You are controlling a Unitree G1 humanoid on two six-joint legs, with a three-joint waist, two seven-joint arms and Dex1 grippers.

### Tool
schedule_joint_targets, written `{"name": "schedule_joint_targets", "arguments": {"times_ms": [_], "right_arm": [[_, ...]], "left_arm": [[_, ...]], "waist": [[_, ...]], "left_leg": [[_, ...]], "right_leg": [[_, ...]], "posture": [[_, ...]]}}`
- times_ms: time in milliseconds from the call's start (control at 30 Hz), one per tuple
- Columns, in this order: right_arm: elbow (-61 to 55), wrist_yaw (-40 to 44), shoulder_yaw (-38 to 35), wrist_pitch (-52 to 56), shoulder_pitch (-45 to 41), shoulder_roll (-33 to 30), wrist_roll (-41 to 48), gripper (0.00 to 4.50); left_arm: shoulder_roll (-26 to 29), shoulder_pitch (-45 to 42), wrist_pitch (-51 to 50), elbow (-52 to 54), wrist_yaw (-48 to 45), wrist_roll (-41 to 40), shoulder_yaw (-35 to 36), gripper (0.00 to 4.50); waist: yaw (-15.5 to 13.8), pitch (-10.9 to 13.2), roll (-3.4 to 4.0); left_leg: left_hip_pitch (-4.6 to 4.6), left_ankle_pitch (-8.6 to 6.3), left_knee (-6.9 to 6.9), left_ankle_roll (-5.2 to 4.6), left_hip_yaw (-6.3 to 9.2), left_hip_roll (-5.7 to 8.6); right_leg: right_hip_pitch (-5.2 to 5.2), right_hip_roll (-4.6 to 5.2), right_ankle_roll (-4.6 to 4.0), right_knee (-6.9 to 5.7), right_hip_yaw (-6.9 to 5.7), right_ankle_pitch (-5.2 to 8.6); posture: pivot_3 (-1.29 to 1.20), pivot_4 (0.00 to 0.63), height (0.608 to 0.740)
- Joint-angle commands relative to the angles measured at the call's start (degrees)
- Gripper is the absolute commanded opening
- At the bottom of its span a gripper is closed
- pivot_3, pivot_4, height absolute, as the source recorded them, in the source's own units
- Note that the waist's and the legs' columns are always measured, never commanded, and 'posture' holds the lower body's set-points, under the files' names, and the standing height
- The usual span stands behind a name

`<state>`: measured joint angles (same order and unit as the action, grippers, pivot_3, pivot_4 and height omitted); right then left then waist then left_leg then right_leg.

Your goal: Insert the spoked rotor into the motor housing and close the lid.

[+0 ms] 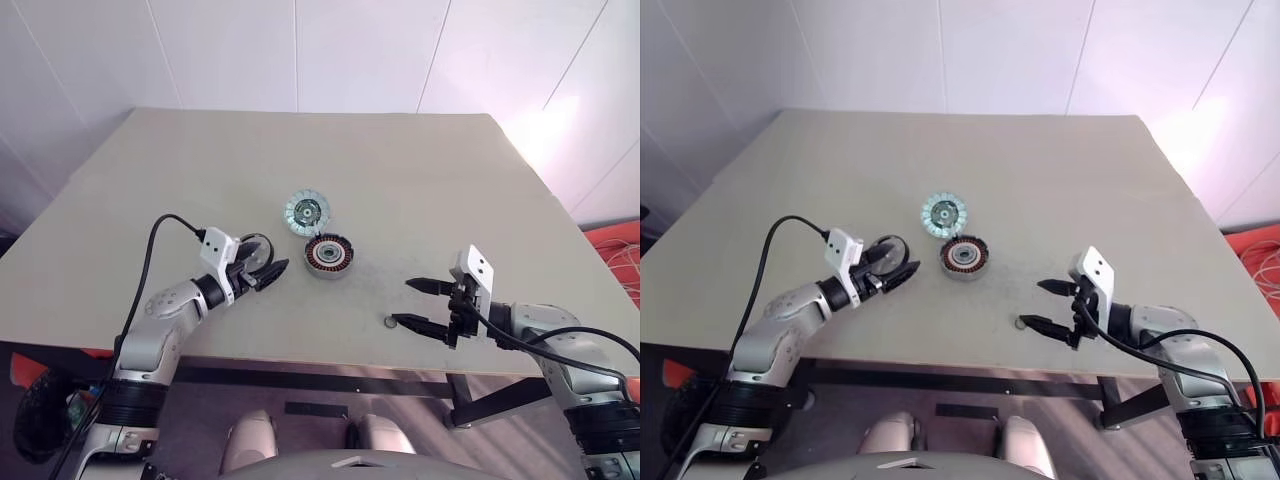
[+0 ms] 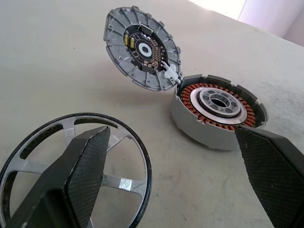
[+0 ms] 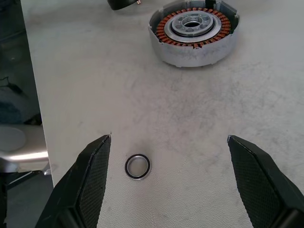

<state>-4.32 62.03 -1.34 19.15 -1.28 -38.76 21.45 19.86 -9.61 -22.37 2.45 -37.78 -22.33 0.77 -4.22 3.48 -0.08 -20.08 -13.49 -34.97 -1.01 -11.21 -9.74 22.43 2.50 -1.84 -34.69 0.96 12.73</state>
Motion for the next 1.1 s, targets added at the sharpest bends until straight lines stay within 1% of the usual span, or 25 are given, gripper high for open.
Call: {"name": "schedule_joint_targets", "arguments": {"times_ms": [33,300,533,733,833,967,1100], "right_arm": [[-0.35,-0.38,0.65,-2.02,0.52,-1.36,-2.17,4.44],[1.59,-0.24,2.07,-5.82,2.97,-1.57,-5.56,4.44],[0.89,-1.31,2.95,-10.21,5.52,-0.74,-7.48,4.44],[4.97,-5.42,3.85,-20.23,5.75,2.63,-12.03,4.44],[8.31,-6.78,4.18,-24.66,5.24,3.54,-13.98,4.44],[10.93,-6.6,3.88,-26.07,4.07,4.4,-12.54,4.44],[11.71,-4.43,3.09,-23.08,2.72,4.61,-8.51,4.44]], "left_arm": [[0.34,-0.59,-0.13,2.38,0.23,-0.65,0.9,4.49],[1.21,-0.93,-0.94,2.51,-0.01,-0.85,1.3,4.49],[1.55,0.15,0.95,0.84,-0.95,-0.34,1.29,4.49],[1.99,-0.11,1.44,-0.39,-1.62,-0.18,1.41,4.49],[2.31,-0.53,1.31,-0.75,-1.83,-0.24,1.46,4.49],[2.61,-0.89,0.98,-0.84,-2.01,-0.32,1.53,4.49],[2.74,-0.99,0.64,-0.65,-1.96,-0.42,1.49,4.49]], "waist": [[0.0,0.0,0.0],[0.11,0.01,-0.01],[0.11,0.01,-0.01],[0.4,0.01,-0.08],[0.92,-0.01,-0.26],[1.73,-0.01,-0.46],[1.87,0.0,-0.55]], "left_leg": [[-0.01,0.0,0.0,0.0,0.0,0.01],[0.0,0.0,0.03,0.0,0.0,0.02],[0.01,-0.01,0.04,-0.01,0.0,0.01],[0.06,0.0,0.09,0.0,0.0,0.01],[0.18,0.03,0.11,0.05,0.0,-0.02],[0.39,0.08,0.12,0.13,0.01,-0.02],[0.42,0.08,0.12,0.12,0.01,-0.01]], "right_leg": [[0.0,0.01,0.0,0.0,0.0,0.0],[0.0,0.01,0.01,0.01,0.0,0.01],[-0.02,0.02,0.03,0.02,0.0,0.02],[-0.02,0.02,0.04,0.04,0.0,0.03],[-0.05,0.01,0.06,0.02,-0.01,0.04],[-0.21,0.03,0.09,0.07,-0.02,0.06],[-0.22,0.1,0.1,0.19,-0.11,0.07]], "posture": [[0.0,0.0,0.74],[0.0,0.0,0.74],[0.0,0.0,0.74],[0.0,0.0,0.74],[0.0,0.0,0.74],[0.0,0.0,0.74],[0.0,0.0,0.74]]}}
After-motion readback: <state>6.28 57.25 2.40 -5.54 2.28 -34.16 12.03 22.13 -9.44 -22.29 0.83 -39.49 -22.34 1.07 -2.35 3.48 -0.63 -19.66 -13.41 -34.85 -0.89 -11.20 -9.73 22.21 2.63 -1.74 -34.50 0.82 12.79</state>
